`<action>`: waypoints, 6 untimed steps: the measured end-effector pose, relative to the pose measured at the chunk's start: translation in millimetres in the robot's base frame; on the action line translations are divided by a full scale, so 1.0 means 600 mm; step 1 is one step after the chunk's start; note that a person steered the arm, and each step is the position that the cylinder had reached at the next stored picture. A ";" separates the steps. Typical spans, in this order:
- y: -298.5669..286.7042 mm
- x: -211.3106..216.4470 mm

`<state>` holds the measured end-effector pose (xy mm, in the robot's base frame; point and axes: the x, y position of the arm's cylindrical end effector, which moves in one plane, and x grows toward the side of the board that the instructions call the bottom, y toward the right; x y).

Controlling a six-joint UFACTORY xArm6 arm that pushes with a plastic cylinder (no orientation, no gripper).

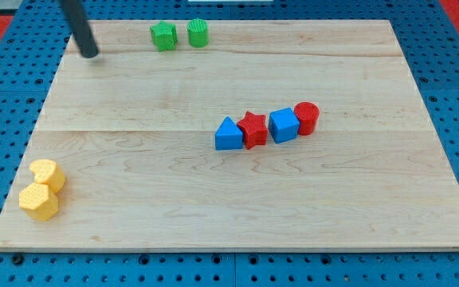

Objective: Slide the green blocks to the top center

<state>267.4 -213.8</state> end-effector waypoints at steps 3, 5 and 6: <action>0.123 -0.099; 0.248 -0.099; 0.329 -0.094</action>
